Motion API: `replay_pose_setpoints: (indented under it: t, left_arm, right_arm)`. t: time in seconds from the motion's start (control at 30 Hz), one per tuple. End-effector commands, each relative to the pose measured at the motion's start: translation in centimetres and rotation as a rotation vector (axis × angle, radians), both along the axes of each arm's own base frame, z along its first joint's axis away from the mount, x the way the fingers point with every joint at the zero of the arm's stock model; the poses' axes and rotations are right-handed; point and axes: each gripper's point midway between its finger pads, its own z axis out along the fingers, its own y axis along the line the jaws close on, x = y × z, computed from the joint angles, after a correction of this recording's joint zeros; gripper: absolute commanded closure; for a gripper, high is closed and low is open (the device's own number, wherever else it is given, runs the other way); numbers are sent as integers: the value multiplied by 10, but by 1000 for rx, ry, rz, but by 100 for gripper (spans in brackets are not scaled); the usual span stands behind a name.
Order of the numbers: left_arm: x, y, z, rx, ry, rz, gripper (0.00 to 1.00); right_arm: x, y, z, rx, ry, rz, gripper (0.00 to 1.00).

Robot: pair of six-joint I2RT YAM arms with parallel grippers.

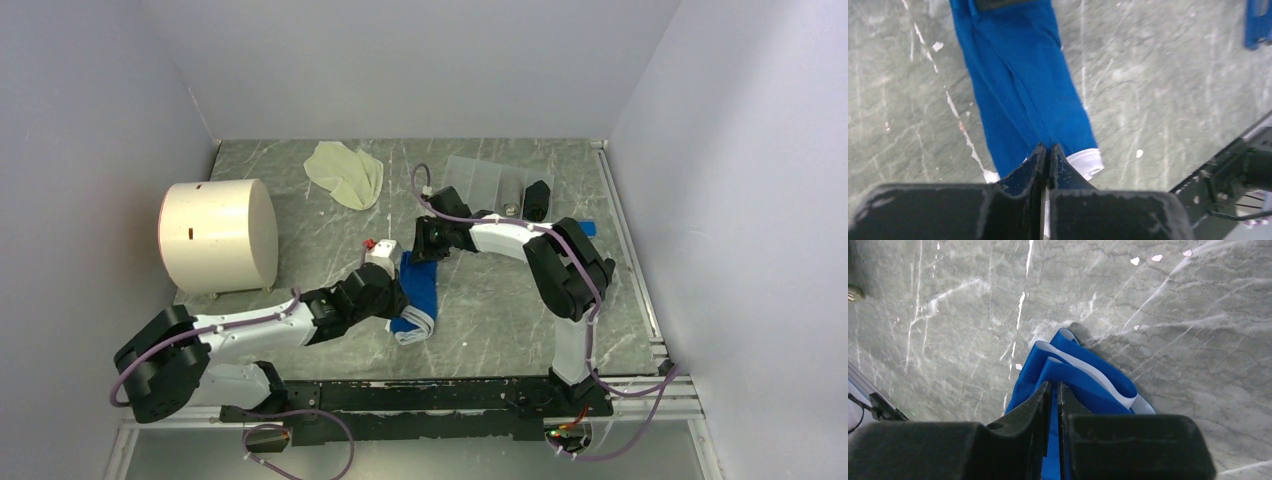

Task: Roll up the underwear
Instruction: Fold the underwear at the center of the board.

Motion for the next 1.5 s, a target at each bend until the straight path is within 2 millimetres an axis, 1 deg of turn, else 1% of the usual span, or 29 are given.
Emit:
replay_pose_setpoints:
  t: [0.0,0.17,0.23,0.33,0.37,0.4,0.57,0.67,0.77,0.87,1.0,1.1,1.2,1.27,1.4,1.47]
  left_arm:
    - [2,-11,25,-135,-8,-19,95]
    - [2,-1,8,-154,48,6,95]
    - [0,2,-3,-182,86,17,95]
    - [-6,-2,-14,-278,142,16,95]
    - [-8,-8,-12,-333,149,-2,95]
    - [-11,-9,-16,-362,167,-7,95]
    - [-19,-15,-27,-419,218,-26,95]
    - [-17,-16,-24,-426,213,-27,95]
    - [-12,-15,-19,-390,192,-22,95]
    - [-9,-11,-22,-347,184,-9,95]
    - [-10,-7,-29,-323,194,1,95]
    - [-11,-8,-34,-318,204,-8,95]
    - [-13,-8,-37,-320,213,-9,95]
    - [-15,-7,-39,-319,219,-9,95]
    - [-18,-3,-48,-290,240,-4,95]
    - [-21,2,-54,-269,249,8,95]
  right_arm:
    - [7,0,31,19,-75,4,86]
    - [4,-1,34,27,-76,8,85]
    - [3,-1,34,28,-74,10,85]
    - [3,-2,32,23,-71,12,85]
    - [2,-2,31,23,-68,13,84]
    - [2,-2,30,20,-66,15,84]
    - [0,-3,30,11,-64,22,83]
    - [2,-4,36,8,-78,26,82]
    - [4,-3,49,19,-111,31,81]
    - [4,3,63,62,-149,48,80]
    - [-4,13,66,102,-151,88,80]
    - [-6,19,57,96,-135,97,81]
    - [-6,13,26,24,-75,67,83]
    - [-5,9,10,-3,-56,51,84]
    - [5,0,-18,-89,-46,-2,86]
    - [13,-4,-20,-126,-57,-19,86]
